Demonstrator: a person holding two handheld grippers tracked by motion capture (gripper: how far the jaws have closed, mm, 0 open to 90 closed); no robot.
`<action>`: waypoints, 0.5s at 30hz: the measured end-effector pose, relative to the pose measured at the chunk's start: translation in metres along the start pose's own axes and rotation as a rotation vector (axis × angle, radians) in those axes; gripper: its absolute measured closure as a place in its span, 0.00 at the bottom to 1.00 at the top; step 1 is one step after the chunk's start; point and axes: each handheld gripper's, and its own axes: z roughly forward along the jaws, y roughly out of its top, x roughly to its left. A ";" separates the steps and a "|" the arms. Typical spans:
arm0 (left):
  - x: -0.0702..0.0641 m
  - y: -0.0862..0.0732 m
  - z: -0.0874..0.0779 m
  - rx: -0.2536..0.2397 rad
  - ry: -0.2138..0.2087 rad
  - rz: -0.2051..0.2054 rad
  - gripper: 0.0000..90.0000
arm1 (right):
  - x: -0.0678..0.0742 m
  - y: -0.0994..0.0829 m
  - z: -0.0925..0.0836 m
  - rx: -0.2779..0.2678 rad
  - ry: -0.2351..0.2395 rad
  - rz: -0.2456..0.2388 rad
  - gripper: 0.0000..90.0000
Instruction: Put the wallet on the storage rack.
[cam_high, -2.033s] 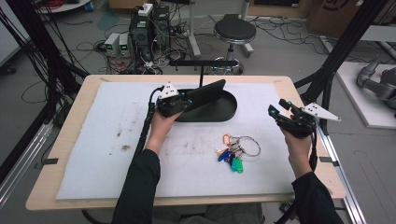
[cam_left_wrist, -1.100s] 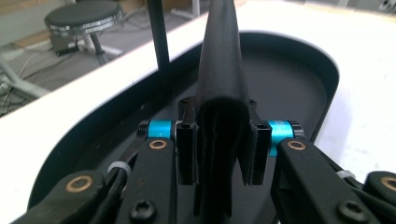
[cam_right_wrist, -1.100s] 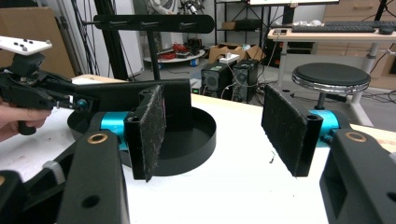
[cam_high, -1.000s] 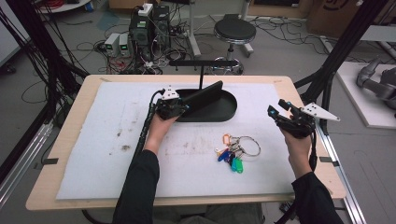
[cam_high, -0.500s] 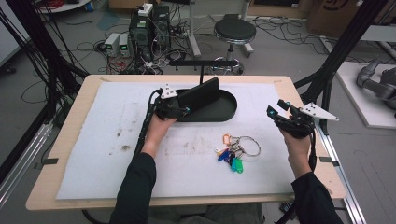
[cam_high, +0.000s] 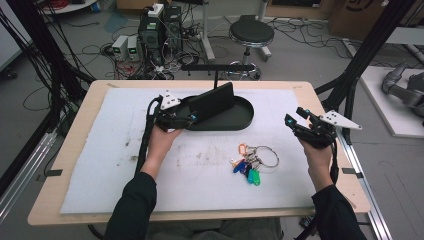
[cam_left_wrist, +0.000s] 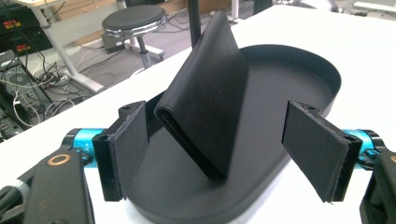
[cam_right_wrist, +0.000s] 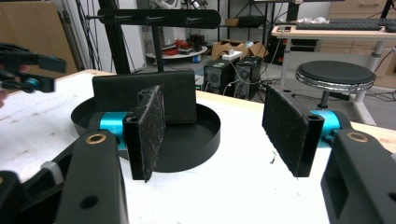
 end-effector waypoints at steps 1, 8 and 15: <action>-0.001 0.000 -0.003 -0.002 -0.007 -0.004 0.26 | 0.000 0.000 0.000 0.001 0.001 -0.008 0.44; -0.005 -0.005 -0.036 -0.032 -0.074 -0.060 0.26 | 0.003 -0.001 0.002 0.017 0.008 -0.024 0.43; -0.010 -0.024 -0.070 -0.039 -0.126 -0.097 0.26 | 0.005 -0.002 0.003 0.040 0.017 -0.034 0.42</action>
